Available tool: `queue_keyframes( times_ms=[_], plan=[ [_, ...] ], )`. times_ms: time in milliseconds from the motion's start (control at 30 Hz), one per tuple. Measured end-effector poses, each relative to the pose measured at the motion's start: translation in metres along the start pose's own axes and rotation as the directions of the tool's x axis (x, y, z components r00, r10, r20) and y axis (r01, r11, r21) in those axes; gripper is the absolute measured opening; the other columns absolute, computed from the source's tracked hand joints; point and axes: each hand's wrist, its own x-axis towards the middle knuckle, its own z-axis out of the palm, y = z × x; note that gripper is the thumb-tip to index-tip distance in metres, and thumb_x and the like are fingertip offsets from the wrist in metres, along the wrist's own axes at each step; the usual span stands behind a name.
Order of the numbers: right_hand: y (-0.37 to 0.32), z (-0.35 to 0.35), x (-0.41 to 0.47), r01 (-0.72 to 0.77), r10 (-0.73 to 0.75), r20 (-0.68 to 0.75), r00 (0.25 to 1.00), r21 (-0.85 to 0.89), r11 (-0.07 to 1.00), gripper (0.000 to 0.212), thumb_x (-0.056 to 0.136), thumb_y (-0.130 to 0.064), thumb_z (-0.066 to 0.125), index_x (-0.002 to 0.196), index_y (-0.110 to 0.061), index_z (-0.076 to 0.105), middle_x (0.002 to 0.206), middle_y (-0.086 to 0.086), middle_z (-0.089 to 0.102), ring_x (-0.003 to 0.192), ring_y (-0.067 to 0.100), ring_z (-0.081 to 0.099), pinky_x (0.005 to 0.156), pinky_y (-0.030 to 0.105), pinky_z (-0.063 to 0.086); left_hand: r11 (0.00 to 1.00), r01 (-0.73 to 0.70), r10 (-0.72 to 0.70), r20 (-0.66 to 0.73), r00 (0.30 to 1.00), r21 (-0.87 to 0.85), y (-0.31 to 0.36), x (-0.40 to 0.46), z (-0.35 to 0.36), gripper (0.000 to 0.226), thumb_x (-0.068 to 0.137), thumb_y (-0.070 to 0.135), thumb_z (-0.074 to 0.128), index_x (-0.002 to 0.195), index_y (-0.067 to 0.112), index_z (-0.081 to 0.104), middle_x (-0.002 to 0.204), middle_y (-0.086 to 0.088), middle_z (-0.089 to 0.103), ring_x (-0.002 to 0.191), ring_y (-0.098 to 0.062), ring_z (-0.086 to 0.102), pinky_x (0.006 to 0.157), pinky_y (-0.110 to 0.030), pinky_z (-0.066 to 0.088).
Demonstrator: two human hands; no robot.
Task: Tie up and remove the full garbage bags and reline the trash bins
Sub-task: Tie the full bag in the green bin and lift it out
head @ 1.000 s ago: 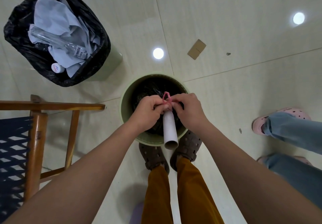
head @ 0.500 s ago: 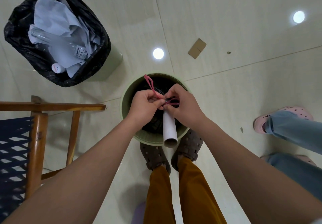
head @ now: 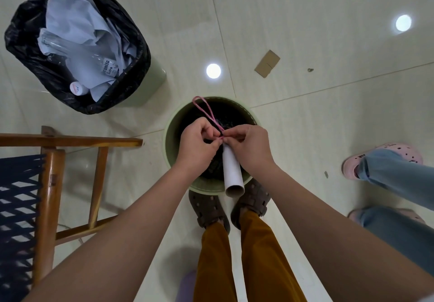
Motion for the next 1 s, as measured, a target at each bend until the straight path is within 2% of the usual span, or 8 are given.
queue_keyframes(
  times_ms=[100, 200, 300, 467, 600, 700, 900, 1000],
  plan=[
    [0.001, 0.001, 0.001, 0.1, -0.1, 0.008, 0.995, -0.17, 0.98, 0.014, 0.086, -0.008, 0.07, 0.098, -0.01, 0.077, 0.093, 0.0, 0.07, 0.08, 0.006, 0.061, 0.077, 0.016, 0.049, 0.998, -0.045, 0.046, -0.009, 0.999, 0.042, 0.001, 0.002, 0.0, 0.04, 0.078, -0.012, 0.066, 0.066, 0.016, 0.041, 0.079, -0.004, 0.063, 0.082, -0.017, 0.064, 0.076, -0.022, 0.054],
    [0.003, 0.001, 0.001, 0.175, -0.177, 0.014, 0.984, -0.225, 0.958, 0.012, 0.086, -0.008, 0.069, 0.094, -0.01, 0.077, 0.092, -0.001, 0.068, 0.078, 0.005, 0.059, 0.075, 0.015, 0.049, 0.997, -0.053, 0.054, -0.01, 0.998, 0.051, 0.002, 0.003, -0.001, 0.037, 0.078, -0.012, 0.066, 0.067, 0.013, 0.042, 0.078, -0.002, 0.062, 0.078, -0.008, 0.064, 0.073, -0.013, 0.051],
    [0.005, 0.001, 0.0, 0.169, -0.166, 0.032, 0.986, -0.2, 0.965, 0.011, 0.086, -0.006, 0.069, 0.094, -0.01, 0.076, 0.09, -0.002, 0.069, 0.077, 0.006, 0.063, 0.077, 0.02, 0.055, 0.997, -0.045, 0.046, -0.019, 0.999, 0.055, 0.0, 0.004, -0.002, 0.038, 0.079, -0.011, 0.066, 0.066, 0.015, 0.043, 0.08, -0.003, 0.063, 0.081, -0.011, 0.065, 0.074, -0.015, 0.053],
    [0.006, -0.001, -0.003, 0.201, -0.194, 0.08, 0.978, -0.084, 0.976, 0.024, 0.086, 0.003, 0.064, 0.093, -0.019, 0.057, 0.087, -0.007, 0.063, 0.081, 0.0, 0.06, 0.074, 0.011, 0.048, 0.994, -0.059, 0.063, -0.037, 0.997, 0.097, -0.003, 0.006, -0.003, 0.035, 0.079, -0.011, 0.066, 0.065, 0.014, 0.046, 0.082, -0.004, 0.063, 0.083, -0.011, 0.064, 0.073, -0.012, 0.052],
    [0.004, -0.003, -0.002, 0.086, -0.094, 0.142, 0.985, 0.059, 0.995, 0.028, 0.086, 0.007, 0.061, 0.085, -0.02, 0.053, 0.088, 0.001, 0.066, 0.084, 0.009, 0.064, 0.077, 0.018, 0.051, 0.986, -0.084, 0.09, -0.036, 0.995, 0.144, -0.002, 0.007, -0.002, 0.038, 0.077, -0.014, 0.062, 0.062, 0.02, 0.05, 0.079, -0.006, 0.062, 0.078, -0.016, 0.062, 0.07, -0.019, 0.052],
    [0.003, -0.005, -0.001, -0.004, -0.031, 0.192, 0.981, 0.178, 0.984, 0.027, 0.086, 0.006, 0.062, 0.08, -0.02, 0.055, 0.084, 0.0, 0.067, 0.08, 0.008, 0.064, 0.078, 0.024, 0.052, 0.979, -0.096, 0.103, -0.03, 0.994, 0.178, -0.003, 0.006, -0.002, 0.029, 0.076, -0.011, 0.066, 0.068, 0.017, 0.06, 0.078, 0.003, 0.059, 0.074, -0.005, 0.057, 0.068, -0.009, 0.046],
    [0.001, -0.009, -0.003, -0.087, 0.025, 0.214, 0.976, 0.285, 0.955, 0.026, 0.088, 0.005, 0.061, 0.078, -0.019, 0.058, 0.084, 0.002, 0.068, 0.08, 0.009, 0.063, 0.074, 0.021, 0.051, 0.974, -0.124, 0.124, 0.013, 0.992, 0.191, -0.005, 0.004, -0.002, 0.014, 0.08, -0.003, 0.072, 0.084, 0.01, 0.076, 0.089, -0.001, 0.065, 0.083, -0.006, 0.058, 0.076, -0.007, 0.043],
    [0.0, -0.009, -0.003, -0.118, 0.055, 0.21, 0.976, 0.302, 0.946, 0.026, 0.089, 0.002, 0.062, 0.078, -0.021, 0.059, 0.085, 0.001, 0.068, 0.077, 0.005, 0.062, 0.064, 0.014, 0.047, 0.972, -0.153, 0.146, 0.057, 0.988, 0.176, -0.006, 0.002, -0.003, 0.017, 0.08, 0.001, 0.073, 0.094, 0.01, 0.076, 0.093, 0.001, 0.064, 0.086, -0.004, 0.057, 0.08, -0.006, 0.043]
  ],
)
